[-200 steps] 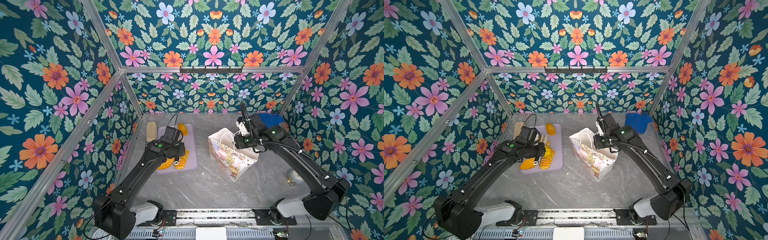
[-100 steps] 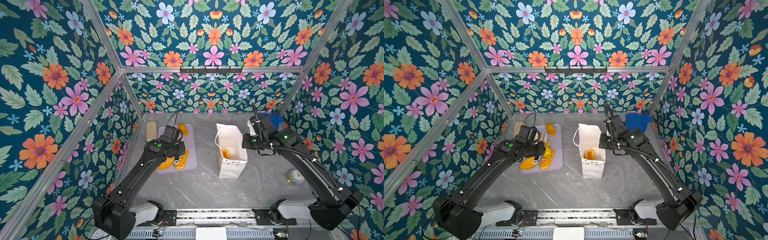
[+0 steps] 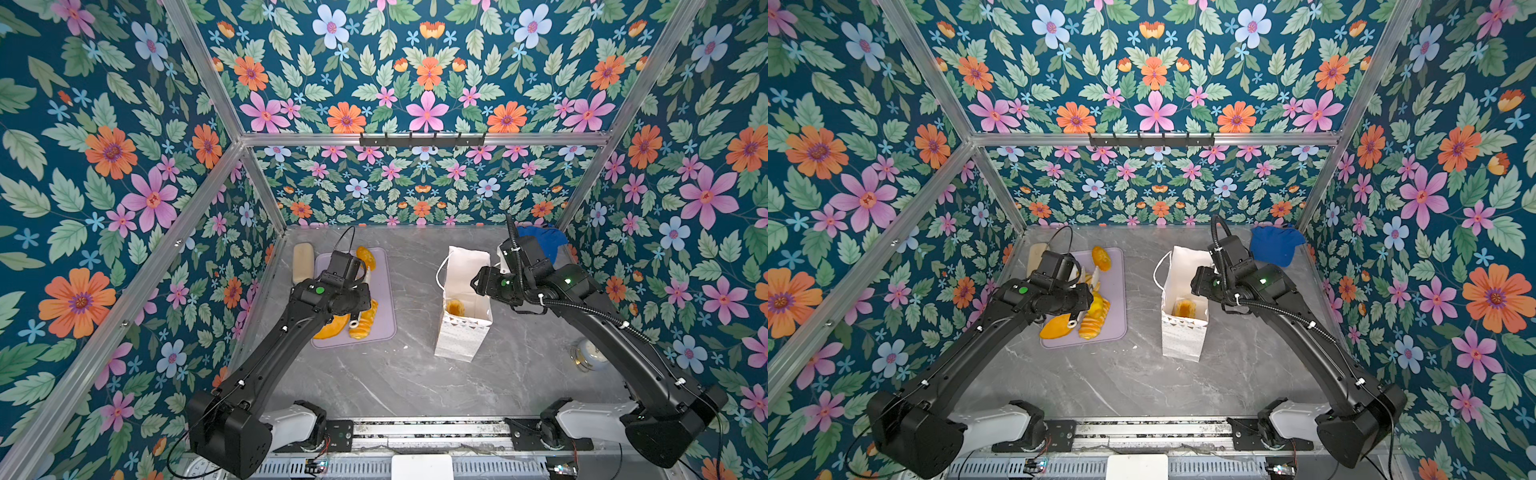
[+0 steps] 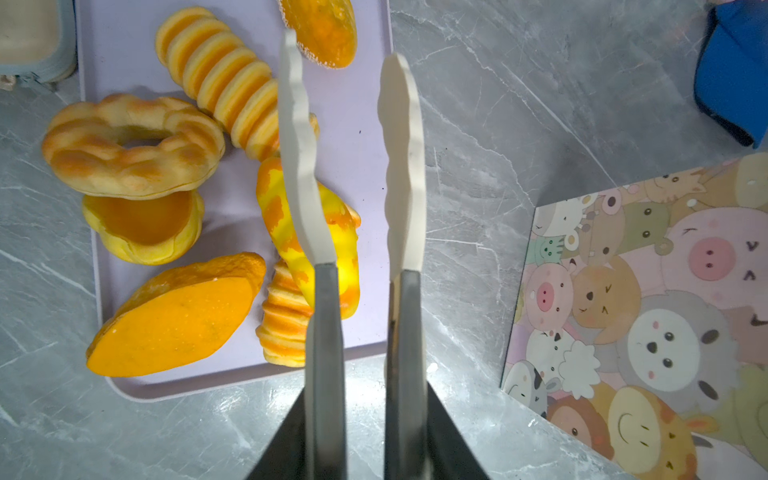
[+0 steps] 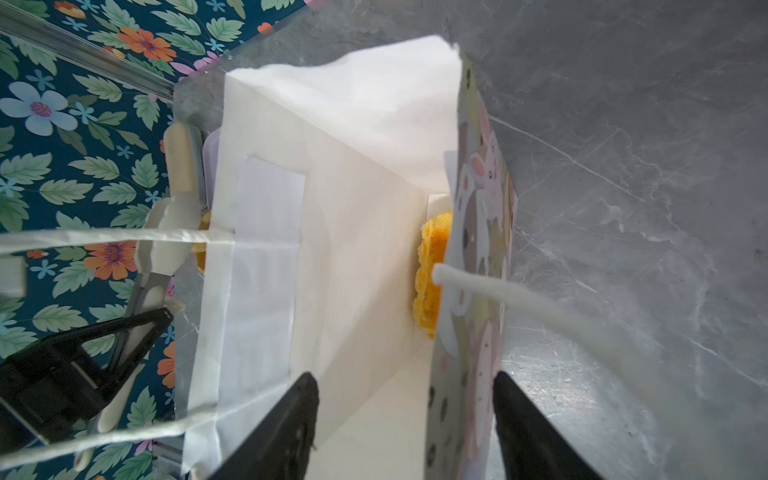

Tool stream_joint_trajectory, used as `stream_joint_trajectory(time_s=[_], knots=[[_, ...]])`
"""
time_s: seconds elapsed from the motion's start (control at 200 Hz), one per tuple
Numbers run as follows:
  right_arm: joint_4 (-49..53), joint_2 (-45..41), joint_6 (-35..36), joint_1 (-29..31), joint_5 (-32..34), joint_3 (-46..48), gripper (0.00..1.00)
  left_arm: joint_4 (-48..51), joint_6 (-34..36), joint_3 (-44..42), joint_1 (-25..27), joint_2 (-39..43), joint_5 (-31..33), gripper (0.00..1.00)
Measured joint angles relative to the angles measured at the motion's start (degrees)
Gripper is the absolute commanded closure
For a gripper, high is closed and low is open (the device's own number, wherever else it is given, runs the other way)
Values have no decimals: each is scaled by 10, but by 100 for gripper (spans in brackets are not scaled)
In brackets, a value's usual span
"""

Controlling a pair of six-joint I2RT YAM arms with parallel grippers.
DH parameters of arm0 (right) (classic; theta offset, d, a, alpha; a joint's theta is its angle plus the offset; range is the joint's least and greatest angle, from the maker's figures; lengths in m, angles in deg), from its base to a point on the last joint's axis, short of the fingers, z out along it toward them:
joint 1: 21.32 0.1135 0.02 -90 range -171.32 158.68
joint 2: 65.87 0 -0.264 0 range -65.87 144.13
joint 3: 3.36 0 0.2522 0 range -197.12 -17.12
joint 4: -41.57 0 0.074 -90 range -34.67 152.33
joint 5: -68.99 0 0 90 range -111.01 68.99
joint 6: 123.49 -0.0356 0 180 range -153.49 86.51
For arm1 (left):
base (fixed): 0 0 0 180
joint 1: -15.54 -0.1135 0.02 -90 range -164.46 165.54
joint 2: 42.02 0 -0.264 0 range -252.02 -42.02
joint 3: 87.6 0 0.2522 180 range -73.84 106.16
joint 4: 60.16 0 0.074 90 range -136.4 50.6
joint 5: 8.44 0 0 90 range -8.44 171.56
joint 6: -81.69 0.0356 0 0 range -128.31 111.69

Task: Place the fake bread into the paper bag
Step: 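Pinch the yellow-orange bun with the tongs in the left gripper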

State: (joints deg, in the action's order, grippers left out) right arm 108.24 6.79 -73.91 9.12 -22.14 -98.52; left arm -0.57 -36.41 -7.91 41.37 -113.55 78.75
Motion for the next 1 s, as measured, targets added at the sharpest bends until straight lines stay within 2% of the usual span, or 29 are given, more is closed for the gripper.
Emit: stream_joint_trajectory(time_s=[0.425, 1.0], knots=[[14, -36, 19, 0, 7, 14, 16, 11, -4, -4, 14, -21, 5, 47], [8, -72, 30, 0, 8, 38, 13, 81, -33, -46, 28, 9, 8, 48]])
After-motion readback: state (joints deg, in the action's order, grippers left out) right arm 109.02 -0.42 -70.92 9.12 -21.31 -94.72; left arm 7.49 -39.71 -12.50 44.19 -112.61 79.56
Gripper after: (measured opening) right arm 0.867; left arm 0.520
